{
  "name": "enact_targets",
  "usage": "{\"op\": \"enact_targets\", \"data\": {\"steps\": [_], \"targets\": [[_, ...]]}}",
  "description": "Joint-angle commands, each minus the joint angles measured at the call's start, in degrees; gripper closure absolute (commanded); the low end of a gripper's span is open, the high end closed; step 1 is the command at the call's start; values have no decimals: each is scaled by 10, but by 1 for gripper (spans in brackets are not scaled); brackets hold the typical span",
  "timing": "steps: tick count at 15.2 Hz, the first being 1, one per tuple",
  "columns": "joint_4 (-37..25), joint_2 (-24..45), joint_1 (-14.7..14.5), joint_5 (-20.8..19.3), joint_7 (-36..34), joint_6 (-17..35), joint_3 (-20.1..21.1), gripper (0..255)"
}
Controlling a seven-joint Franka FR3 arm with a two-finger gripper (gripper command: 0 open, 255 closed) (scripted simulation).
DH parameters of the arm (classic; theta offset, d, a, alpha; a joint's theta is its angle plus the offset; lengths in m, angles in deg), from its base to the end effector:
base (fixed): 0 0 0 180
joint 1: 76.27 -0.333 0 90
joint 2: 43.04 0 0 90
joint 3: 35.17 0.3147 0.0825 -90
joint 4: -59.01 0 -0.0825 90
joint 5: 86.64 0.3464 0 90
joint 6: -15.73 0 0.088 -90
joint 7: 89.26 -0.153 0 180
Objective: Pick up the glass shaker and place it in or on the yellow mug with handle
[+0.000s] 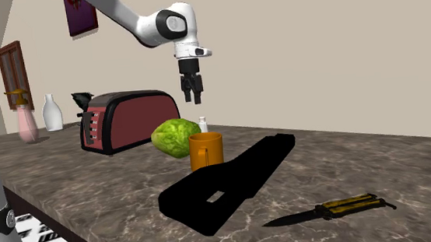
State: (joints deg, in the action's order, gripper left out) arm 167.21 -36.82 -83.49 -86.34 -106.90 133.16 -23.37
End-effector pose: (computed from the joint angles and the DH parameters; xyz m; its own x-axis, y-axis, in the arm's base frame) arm 0.5314 0.1809 0.4219 0.9989 0.0191 0.0440 0.0209 -0.9989 -0.0422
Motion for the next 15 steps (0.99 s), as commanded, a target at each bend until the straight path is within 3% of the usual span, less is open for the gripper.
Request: {"op": "enact_targets", "data": {"steps": [1,7,15], "targets": [[-44,46,-7,-5,-9,-1,4,0],[-176,180,-35,-20,-34,-9,11,0],[-150,203,-39,-25,-37,39,9,0]]}}
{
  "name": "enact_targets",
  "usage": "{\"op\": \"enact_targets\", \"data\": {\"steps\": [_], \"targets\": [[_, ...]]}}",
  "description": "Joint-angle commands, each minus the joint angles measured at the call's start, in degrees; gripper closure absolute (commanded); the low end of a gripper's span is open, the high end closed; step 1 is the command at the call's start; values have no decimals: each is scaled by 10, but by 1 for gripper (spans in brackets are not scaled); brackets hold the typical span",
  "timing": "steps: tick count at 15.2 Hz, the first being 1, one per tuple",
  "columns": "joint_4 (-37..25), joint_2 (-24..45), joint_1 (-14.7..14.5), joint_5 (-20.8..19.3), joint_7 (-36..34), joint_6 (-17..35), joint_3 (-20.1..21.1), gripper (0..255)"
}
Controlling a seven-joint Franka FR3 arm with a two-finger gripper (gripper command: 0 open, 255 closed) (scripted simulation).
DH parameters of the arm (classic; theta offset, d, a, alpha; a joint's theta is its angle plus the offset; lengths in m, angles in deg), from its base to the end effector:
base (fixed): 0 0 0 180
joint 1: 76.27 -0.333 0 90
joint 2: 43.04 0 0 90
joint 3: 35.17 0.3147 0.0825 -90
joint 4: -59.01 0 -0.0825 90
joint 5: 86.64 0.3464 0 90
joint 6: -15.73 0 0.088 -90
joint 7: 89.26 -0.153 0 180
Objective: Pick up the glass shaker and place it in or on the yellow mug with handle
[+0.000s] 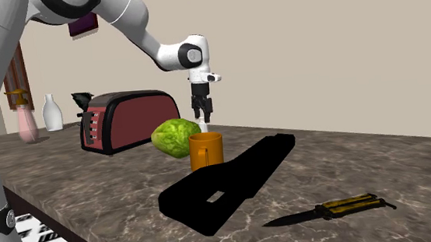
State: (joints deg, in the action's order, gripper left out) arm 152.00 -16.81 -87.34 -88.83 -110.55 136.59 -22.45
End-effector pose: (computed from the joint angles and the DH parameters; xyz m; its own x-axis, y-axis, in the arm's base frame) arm 0.6001 0.2447 0.3374 0.9992 0.0380 0.0139 0.0389 -0.9965 -0.0740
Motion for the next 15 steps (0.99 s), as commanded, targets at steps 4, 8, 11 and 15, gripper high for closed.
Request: {"op": "enact_targets", "data": {"steps": [4,8,11,15], "targets": [[2,3,0,-1,0,5,0,0],[2,3,0,-1,0,5,0,0],[2,3,0,-1,0,5,0,255],[3,2,0,-1,0,5,0,255]]}}
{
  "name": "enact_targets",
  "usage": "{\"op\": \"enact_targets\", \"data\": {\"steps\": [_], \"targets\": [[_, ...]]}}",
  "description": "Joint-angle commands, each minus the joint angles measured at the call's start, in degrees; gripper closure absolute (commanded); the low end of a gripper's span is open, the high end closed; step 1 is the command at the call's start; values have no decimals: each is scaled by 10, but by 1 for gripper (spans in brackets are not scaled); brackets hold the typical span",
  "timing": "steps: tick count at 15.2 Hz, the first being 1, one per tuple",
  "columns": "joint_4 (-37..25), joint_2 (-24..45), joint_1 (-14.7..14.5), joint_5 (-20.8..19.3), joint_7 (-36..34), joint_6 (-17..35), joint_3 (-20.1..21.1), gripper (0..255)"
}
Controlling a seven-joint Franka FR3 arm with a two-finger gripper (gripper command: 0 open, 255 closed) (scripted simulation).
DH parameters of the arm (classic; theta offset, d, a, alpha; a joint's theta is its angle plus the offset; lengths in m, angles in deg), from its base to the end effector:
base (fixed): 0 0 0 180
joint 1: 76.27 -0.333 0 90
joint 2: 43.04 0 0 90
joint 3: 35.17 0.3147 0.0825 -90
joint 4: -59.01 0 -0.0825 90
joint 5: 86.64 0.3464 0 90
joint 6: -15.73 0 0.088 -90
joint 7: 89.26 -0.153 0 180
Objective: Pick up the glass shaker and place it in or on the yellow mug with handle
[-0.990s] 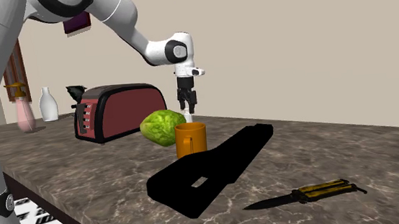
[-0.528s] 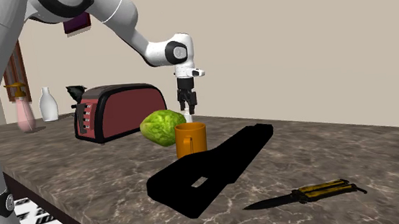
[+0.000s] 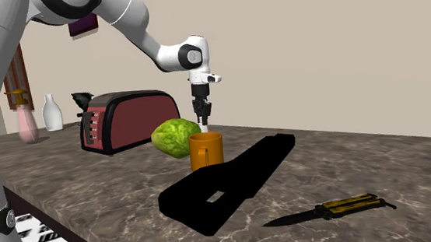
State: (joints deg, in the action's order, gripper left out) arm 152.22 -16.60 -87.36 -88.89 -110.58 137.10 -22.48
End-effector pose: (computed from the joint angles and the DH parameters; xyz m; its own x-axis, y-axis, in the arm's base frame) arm 0.6005 0.2448 0.3342 0.9992 0.0376 0.0153 0.0387 -0.9965 -0.0742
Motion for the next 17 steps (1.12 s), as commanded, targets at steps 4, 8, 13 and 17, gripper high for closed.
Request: {"op": "enact_targets", "data": {"steps": [4,8,13,17], "targets": [[-4,-2,0,1,0,-7,0,255],[-19,-13,1,3,0,-33,2,255],[-42,-24,1,5,0,-66,3,255],[-63,-31,1,7,0,-94,4,255]]}}
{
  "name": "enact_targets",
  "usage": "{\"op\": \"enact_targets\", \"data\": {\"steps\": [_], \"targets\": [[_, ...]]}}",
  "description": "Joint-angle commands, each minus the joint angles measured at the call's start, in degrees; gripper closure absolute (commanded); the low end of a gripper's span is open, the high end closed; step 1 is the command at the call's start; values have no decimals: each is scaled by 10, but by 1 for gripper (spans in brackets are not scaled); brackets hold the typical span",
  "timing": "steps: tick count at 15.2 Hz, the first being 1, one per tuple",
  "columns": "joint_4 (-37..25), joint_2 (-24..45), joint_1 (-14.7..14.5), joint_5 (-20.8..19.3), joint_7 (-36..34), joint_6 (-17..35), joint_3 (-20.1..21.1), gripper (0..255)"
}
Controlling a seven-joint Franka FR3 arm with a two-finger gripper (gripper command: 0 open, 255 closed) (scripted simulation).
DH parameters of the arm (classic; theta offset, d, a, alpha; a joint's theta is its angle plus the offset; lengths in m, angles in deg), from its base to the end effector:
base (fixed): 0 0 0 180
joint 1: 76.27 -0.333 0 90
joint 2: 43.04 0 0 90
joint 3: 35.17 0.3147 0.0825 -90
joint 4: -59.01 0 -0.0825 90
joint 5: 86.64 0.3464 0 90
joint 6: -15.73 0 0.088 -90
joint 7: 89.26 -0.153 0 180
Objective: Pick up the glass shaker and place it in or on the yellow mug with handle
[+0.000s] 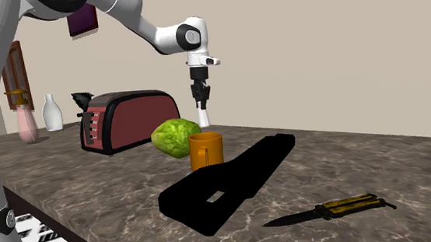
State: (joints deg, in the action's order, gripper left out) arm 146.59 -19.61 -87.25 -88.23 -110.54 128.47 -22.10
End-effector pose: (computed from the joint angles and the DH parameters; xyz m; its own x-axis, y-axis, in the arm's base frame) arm 0.5979 0.2443 0.3971 0.9992 0.0380 0.0144 0.0390 -0.9965 -0.0743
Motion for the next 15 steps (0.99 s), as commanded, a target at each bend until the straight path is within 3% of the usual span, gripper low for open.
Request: {"op": "enact_targets", "data": {"steps": [1,15], "targets": [[-12,-2,0,0,0,-15,0,255],[-113,-7,-4,1,-3,-120,2,255]]}}
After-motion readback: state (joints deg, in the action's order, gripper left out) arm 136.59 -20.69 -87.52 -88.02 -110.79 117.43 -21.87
